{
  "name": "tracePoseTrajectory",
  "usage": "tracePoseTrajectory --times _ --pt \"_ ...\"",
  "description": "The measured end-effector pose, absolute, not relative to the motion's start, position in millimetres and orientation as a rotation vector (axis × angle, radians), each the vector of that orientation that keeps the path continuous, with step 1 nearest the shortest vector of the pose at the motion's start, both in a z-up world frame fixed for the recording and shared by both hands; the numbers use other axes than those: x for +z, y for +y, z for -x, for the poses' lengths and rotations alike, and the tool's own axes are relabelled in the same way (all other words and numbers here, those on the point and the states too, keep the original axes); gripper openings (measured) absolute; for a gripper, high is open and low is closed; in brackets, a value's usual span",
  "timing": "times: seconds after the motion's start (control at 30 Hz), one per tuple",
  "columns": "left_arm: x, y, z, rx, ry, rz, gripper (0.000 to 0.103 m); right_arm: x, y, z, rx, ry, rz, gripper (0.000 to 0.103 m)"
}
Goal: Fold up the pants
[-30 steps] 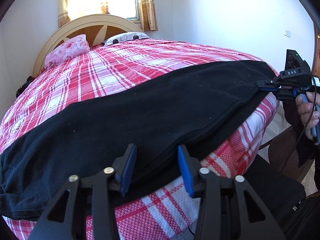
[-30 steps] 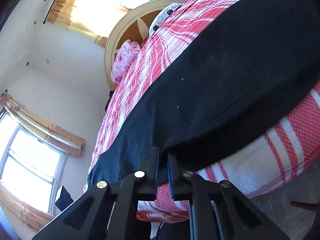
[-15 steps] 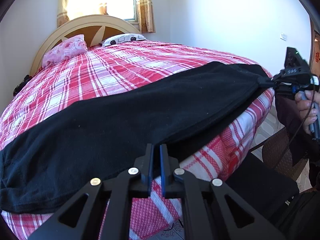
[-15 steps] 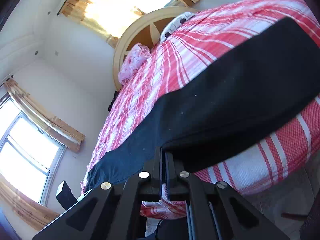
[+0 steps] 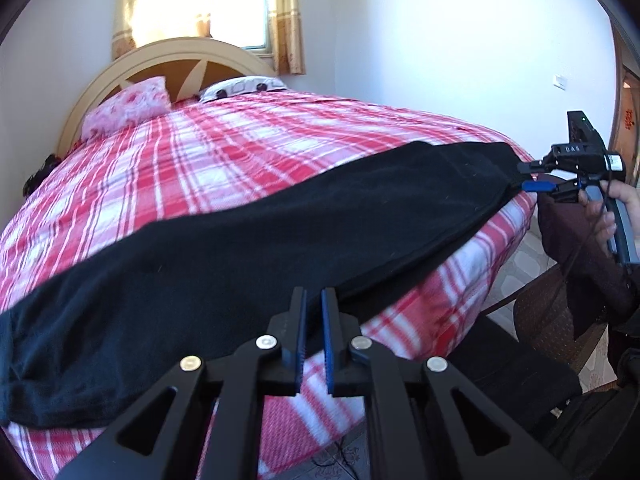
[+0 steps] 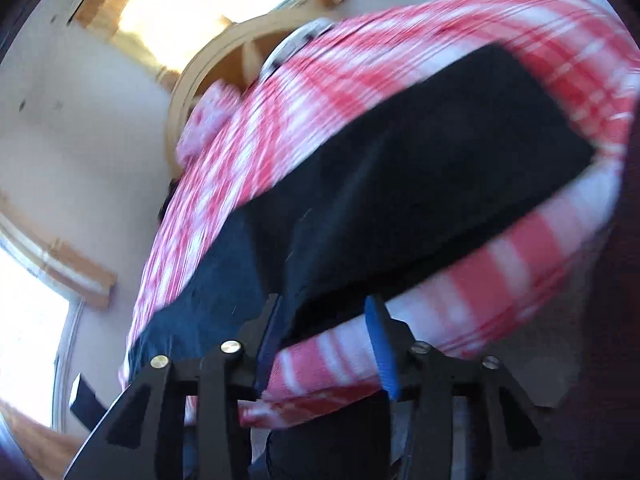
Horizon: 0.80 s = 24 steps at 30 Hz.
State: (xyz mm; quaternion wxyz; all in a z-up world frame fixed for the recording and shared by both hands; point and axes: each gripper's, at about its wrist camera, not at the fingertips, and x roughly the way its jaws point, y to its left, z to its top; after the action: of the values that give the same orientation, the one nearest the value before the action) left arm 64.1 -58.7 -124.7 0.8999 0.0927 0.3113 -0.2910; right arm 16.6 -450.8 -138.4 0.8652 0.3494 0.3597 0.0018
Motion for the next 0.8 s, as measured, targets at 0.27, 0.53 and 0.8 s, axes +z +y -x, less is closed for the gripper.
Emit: tracePoseTrajectory --times 0.27,0.53,0.8 --pt "-133.8 -94.8 -94.9 -0.673 0.689 -0.205 0.009 -130.9 -547.3 17.3 -0.312 0.631 -0.821 0.045" --pt "-151.1 -94.4 -96.2 -0.653 0.713 -0.151 0.012 -135.9 -583.0 14.1 -0.357 0.639 -0.823 0.045" --pt "-152.2 -92.9 -95.4 -0.653 0.706 -0.14 0.013 -150.0 -575.9 -2.9 -0.333 0.703 -0.782 0.011"
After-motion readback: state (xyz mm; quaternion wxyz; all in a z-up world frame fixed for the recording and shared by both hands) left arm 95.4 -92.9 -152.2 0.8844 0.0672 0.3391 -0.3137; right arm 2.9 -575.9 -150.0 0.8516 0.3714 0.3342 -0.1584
